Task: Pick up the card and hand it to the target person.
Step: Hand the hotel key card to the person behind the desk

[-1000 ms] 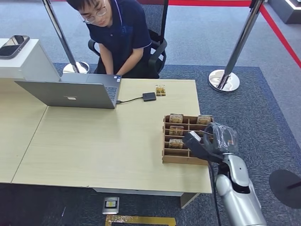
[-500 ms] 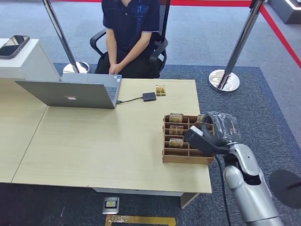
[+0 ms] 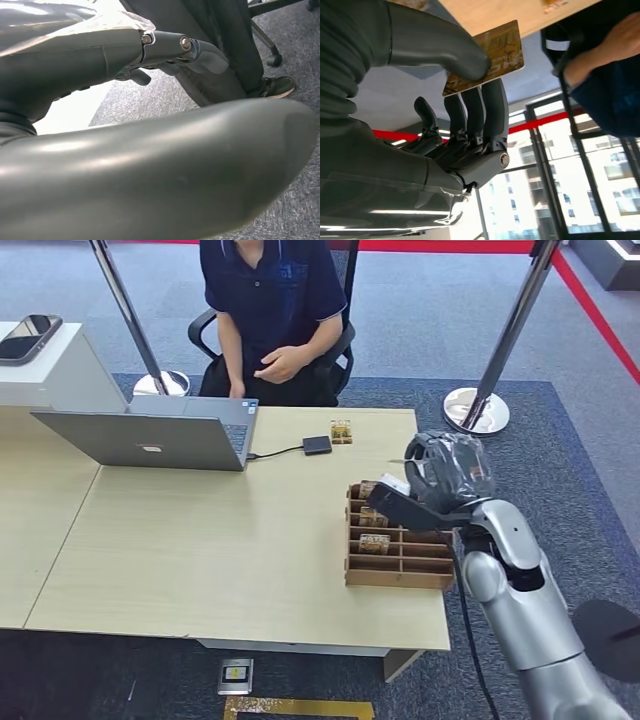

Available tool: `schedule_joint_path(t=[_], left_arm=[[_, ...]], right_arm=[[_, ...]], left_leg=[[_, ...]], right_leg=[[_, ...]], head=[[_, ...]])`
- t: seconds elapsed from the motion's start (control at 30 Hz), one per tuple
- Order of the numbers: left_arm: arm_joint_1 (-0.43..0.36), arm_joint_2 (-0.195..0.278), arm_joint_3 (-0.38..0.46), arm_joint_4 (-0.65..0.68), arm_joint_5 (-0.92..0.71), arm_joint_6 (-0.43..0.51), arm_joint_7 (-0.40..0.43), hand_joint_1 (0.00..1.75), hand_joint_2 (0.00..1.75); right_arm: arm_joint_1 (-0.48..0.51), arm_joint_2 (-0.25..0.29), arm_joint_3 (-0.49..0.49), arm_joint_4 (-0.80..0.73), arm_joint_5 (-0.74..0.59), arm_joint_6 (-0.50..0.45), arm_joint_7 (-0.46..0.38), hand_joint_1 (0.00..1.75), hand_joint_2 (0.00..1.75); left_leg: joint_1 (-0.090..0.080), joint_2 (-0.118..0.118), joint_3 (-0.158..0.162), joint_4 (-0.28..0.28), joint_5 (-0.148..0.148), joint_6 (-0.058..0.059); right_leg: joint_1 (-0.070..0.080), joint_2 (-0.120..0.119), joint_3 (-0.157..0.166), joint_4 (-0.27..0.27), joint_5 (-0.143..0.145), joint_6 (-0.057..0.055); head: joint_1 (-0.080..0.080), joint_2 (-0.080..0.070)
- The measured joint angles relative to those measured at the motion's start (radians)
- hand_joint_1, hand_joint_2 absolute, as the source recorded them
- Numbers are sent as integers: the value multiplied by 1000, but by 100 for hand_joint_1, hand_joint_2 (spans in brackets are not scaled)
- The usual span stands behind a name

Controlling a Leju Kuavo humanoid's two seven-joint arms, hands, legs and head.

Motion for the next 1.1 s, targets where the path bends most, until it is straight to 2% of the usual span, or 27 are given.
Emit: schedule_joint_path(t=[0.23,0.6,0.93,0.97,1.03,1.1], left_arm=[[-1,-2,0,0,-23,-1,-3,0,0],[-5,-3,-4,0,-37,-3,-5,0,0],[-5,-3,-4,1,-35,-4,11,0,0],[-5,-3,-4,1,-37,-5,12,0,0],[-5,-3,-4,1,-39,-6,12,0,0],[-5,-3,-5,2,-41,-7,12,0,0]], right_arm=[[-145,109,54,111,-6,-27,44,134,175],[-319,271,82,425,6,-87,71,131,175],[-378,339,96,604,14,-92,75,130,175],[-380,342,96,616,15,-93,77,123,175],[-383,347,97,639,19,-96,78,84,175],[-386,350,99,660,20,-99,78,25,175]], left_leg=[[0,0,0,0,1,-1],[0,0,-1,0,1,-1],[0,0,-1,0,1,-1],[0,0,-1,0,1,-1],[0,0,-1,0,1,-1],[0,0,-1,0,1,-1]], right_leg=[[0,0,-1,1,0,0],[0,0,-1,1,0,0],[0,0,-2,1,0,0],[0,0,-2,1,0,0],[0,0,-2,1,0,0],[0,0,-2,1,0,0]], head=[[0,0],[0,0],[0,0],[0,0],[0,0],[0,0]])
